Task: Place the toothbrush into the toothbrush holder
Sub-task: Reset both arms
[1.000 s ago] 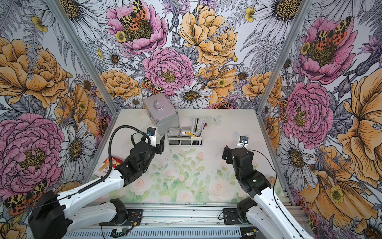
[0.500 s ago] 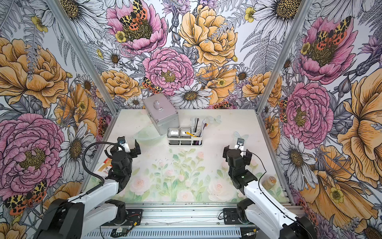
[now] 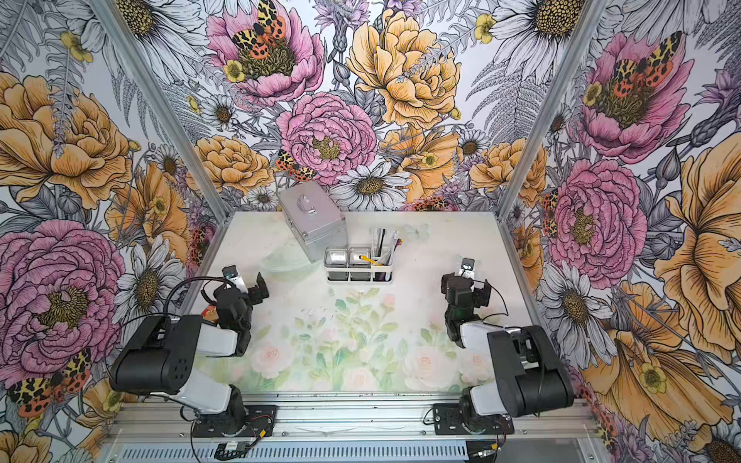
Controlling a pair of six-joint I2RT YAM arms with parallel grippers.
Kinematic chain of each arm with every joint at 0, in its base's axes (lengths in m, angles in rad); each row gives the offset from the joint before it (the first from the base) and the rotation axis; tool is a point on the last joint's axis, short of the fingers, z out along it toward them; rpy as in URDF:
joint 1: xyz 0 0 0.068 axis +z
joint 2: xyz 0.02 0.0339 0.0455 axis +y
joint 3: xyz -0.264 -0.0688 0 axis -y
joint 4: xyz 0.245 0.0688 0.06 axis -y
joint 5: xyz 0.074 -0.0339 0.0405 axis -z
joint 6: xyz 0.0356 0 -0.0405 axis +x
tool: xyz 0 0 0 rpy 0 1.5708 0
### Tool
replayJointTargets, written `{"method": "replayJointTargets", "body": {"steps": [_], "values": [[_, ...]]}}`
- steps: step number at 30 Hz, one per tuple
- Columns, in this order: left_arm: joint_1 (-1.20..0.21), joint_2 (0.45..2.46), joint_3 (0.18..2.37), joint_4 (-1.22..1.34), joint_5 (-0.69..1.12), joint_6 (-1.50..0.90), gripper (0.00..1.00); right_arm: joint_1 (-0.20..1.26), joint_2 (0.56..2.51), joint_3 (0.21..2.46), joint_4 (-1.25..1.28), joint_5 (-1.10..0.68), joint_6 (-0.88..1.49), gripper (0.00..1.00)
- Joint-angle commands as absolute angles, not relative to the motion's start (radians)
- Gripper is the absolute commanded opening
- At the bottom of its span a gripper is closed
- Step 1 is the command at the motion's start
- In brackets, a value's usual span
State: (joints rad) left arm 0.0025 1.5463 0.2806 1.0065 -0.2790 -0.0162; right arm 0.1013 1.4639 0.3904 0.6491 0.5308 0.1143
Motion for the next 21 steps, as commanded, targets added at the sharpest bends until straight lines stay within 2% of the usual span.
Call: {"method": "replayJointTargets", "body": {"steps": [1, 4, 6, 7, 8, 9, 21], "values": [[-0.007, 1.536, 0.338, 0.989, -0.259, -0.031, 0.99, 0.053, 1.498, 0.456, 0.727, 0.41, 0.104, 0.96], [-0.03, 1.54, 0.366, 0.949, -0.274, -0.008, 0.99, 0.033, 1.494, 0.441, 0.736, 0.332, 0.108, 0.96], [-0.04, 1.547, 0.365, 0.962, -0.276, 0.006, 0.99, 0.01, 1.524, 0.387, 0.851, 0.238, 0.1, 0.96], [-0.039, 1.543, 0.365, 0.957, -0.275, 0.004, 0.99, 0.01, 1.542, 0.383, 0.901, 0.249, 0.096, 0.99], [-0.039, 1.545, 0.367, 0.957, -0.275, 0.005, 0.99, 0.009, 1.522, 0.386, 0.846, 0.247, 0.108, 1.0], [-0.039, 1.545, 0.366, 0.96, -0.275, 0.005, 0.99, 0.011, 1.54, 0.376, 0.905, 0.254, 0.093, 1.0], [-0.032, 1.545, 0.371, 0.944, -0.259, 0.0, 0.99, 0.007, 1.531, 0.386, 0.865, 0.239, 0.101, 1.0]]}}
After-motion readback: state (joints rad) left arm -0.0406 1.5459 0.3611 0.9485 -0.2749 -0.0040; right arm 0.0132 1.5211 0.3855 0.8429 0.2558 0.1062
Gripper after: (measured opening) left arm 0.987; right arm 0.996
